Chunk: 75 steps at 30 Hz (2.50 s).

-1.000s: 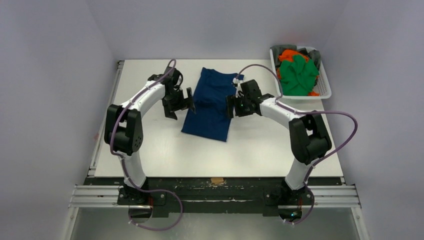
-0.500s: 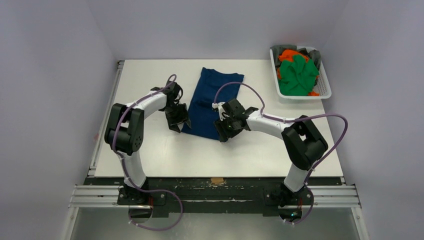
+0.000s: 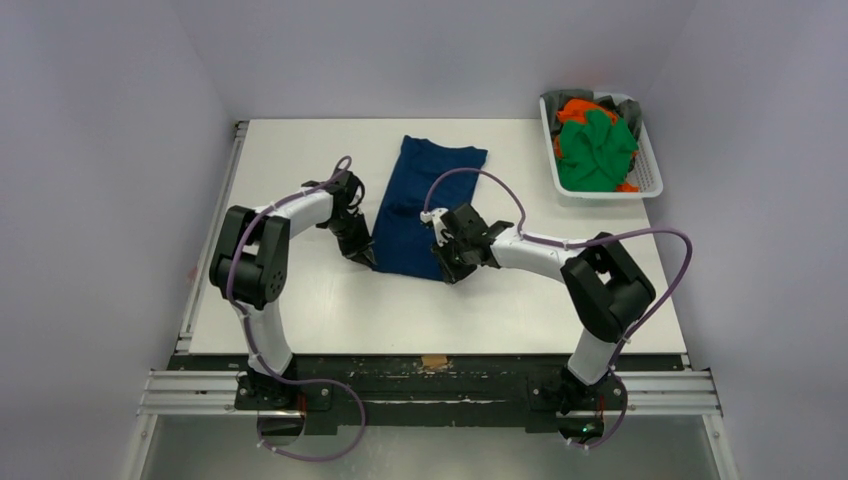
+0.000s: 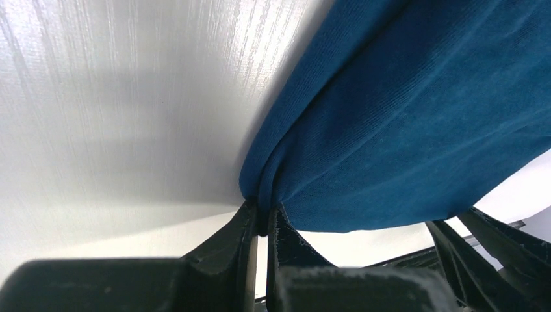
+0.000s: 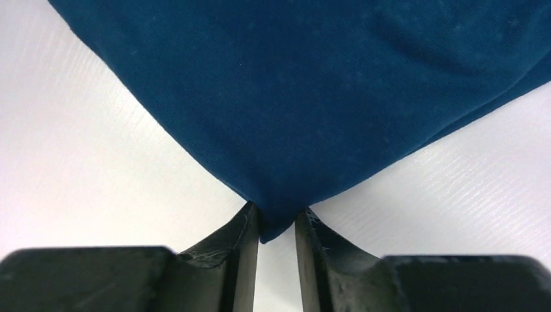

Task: Fold and stack the t-shirts
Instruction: Grab one side of the 2/3 rectangular tshirt with both arms, then fold the long partially folded tshirt into a neat square

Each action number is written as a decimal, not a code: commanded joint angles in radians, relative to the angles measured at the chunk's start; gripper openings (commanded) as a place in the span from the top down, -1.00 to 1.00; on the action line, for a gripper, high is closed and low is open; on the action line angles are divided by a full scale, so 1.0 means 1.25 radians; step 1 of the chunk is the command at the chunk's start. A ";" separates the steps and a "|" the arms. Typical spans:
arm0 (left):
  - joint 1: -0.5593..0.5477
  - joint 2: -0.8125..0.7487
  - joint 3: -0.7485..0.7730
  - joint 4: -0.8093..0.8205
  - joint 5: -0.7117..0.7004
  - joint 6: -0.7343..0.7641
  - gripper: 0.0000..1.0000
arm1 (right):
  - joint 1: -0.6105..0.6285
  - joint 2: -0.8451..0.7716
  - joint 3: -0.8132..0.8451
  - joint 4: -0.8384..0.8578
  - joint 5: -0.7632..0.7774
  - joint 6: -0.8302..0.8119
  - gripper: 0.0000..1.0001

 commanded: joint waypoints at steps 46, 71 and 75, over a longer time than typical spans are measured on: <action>0.046 0.100 0.569 -0.101 -0.118 0.043 1.00 | -0.290 -0.035 0.280 0.129 -0.092 0.109 1.00; 0.067 0.451 0.904 0.049 -0.021 -0.011 0.60 | -0.386 0.372 0.676 0.030 -0.110 0.095 0.83; 0.073 0.455 0.941 0.064 -0.008 -0.014 -0.66 | -0.393 0.388 0.728 0.004 -0.107 0.090 0.09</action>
